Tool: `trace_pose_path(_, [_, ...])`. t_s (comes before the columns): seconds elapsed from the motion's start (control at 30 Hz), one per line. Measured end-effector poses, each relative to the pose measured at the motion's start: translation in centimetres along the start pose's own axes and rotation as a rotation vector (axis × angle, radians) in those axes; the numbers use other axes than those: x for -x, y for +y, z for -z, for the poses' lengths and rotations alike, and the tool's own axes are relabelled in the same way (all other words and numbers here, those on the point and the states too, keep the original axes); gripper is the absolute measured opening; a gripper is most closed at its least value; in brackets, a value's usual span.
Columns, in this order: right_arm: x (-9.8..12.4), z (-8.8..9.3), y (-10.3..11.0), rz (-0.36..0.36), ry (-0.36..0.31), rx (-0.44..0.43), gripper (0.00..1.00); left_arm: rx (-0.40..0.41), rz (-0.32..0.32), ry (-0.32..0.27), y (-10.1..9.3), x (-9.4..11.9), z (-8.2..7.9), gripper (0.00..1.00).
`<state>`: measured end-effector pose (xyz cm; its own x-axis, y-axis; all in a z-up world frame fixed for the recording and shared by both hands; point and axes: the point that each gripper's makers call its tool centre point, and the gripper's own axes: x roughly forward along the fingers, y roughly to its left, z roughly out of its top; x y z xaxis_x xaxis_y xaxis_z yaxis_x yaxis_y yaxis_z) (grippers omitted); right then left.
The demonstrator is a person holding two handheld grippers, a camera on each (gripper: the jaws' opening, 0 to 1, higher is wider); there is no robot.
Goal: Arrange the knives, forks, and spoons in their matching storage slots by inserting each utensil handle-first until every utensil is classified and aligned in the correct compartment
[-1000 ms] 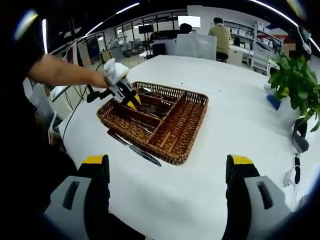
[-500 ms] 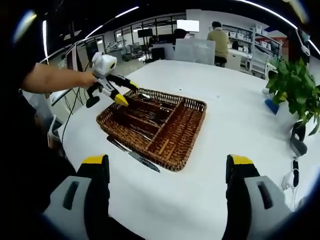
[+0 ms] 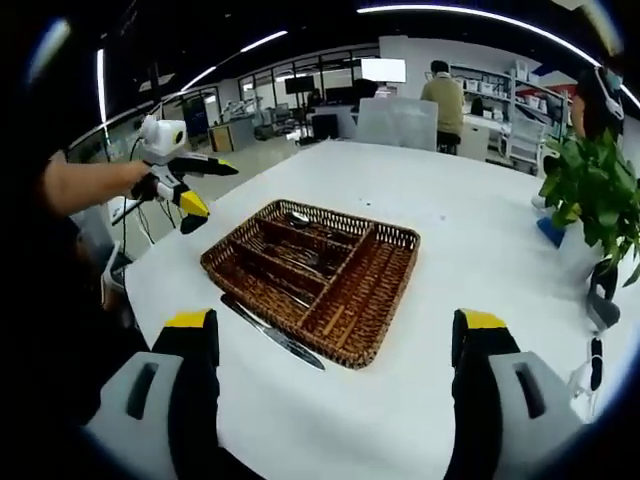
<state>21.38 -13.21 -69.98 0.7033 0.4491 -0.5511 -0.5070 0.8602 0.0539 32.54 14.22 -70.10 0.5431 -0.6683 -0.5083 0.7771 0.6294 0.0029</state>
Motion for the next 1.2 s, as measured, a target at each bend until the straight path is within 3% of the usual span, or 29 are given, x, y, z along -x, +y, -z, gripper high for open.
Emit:
trace_pose_path(0.17, [0.4,-0.5,0.4,-0.012,-0.017,0.012,1.00,0.019,-0.062,-0.029,-0.9,2.8,-0.3,0.99])
trace_pose_path(0.37, [1.0,-0.6,1.0,-0.032,-0.028,0.043,1.00,0.063,-0.110,-0.045,-2.4,5.8,0.7,0.99])
trace_pose_path(0.63, [2.1,-0.5,0.4,-0.014,-0.046,0.046,1.00,0.078,-0.181,-0.053,-3.3,8.9,1.7,0.99])
trace_pose_path(0.83, [2.6,-1.1,-0.5,0.011,-0.061,0.042,1.00,0.082,-0.206,-0.034,-3.4,9.6,3.1,0.99])
trace_pose_path(1.2, [2.8,-1.1,-0.2,0.008,-0.062,0.055,1.00,0.105,-0.187,-0.042,-4.5,10.9,3.2,0.99])
